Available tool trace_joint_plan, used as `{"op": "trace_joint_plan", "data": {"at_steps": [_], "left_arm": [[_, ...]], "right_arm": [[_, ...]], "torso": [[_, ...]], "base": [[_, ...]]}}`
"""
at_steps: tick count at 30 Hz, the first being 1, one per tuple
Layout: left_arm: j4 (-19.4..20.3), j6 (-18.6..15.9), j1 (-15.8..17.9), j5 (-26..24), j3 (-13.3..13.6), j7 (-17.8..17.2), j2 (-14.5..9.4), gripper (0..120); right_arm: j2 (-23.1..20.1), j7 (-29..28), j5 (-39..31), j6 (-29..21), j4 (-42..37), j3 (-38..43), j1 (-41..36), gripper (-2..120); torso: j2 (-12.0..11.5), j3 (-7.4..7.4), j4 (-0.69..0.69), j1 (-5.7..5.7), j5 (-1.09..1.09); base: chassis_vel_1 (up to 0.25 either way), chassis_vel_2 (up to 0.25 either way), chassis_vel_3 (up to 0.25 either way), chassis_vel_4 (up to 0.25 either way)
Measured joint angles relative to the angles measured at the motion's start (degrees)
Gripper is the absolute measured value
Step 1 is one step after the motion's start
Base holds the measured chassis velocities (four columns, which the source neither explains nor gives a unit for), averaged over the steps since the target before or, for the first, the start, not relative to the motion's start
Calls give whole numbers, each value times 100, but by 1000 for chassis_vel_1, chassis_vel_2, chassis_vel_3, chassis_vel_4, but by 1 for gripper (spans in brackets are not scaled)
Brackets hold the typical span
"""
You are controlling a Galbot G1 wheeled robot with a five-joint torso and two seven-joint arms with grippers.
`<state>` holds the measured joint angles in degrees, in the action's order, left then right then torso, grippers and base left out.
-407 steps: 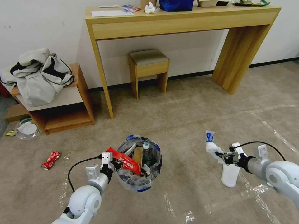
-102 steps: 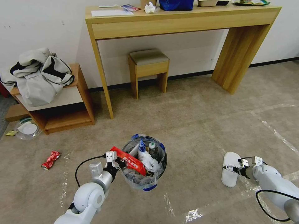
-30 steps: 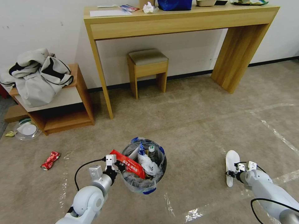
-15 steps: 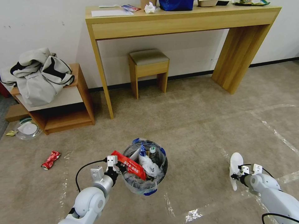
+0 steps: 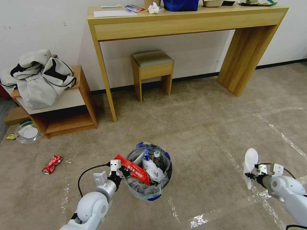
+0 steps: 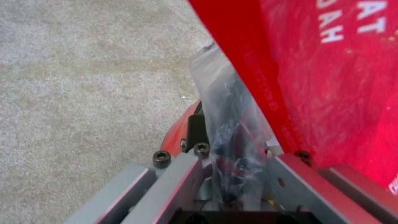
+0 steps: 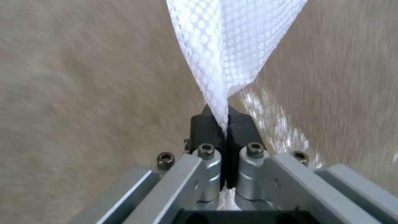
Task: Pick up the trash bin and place the garbage on the floor into it.
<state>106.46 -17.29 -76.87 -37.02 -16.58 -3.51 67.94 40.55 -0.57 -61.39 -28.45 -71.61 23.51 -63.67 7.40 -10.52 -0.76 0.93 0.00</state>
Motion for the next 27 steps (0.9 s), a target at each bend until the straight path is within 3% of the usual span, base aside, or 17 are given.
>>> {"op": "trace_joint_plan", "data": {"at_steps": [3, 5, 13, 22, 27], "left_arm": [[17, -8, 6, -1, 12, -3, -6, 1], [89, -38, 5, -51, 41, -12, -84, 1], [201, -72, -92, -118, 2, -34, -129, 1], [289, -86, -183, -119, -11, -37, -148, 1], [332, -95, -208, -119, -9, -40, -189, 1]], "right_arm": [[-92, 90, 4, 72, -336, 186, -183, 0], [-222, 432, 41, 531, -1238, 634, -570, 0], [-230, 549, -82, 1191, -2778, 829, -726, 0], [-86, 614, 73, 1746, -3550, 758, -766, 0], [-78, 1006, 473, 2242, -3888, 740, -833, 0]], "torso": [[0, 0, -1, 0, -2], [0, 0, -1, 0, -1], [0, 0, 1, 0, -2], [0, 0, 0, 0, 0], [0, 0, -1, 0, -1]], "base": [[0, 0, 0, 0], [0, 0, 0, 0], [0, 0, 0, 0], [0, 0, 0, 0], [0, 0, 0, 0]]}}
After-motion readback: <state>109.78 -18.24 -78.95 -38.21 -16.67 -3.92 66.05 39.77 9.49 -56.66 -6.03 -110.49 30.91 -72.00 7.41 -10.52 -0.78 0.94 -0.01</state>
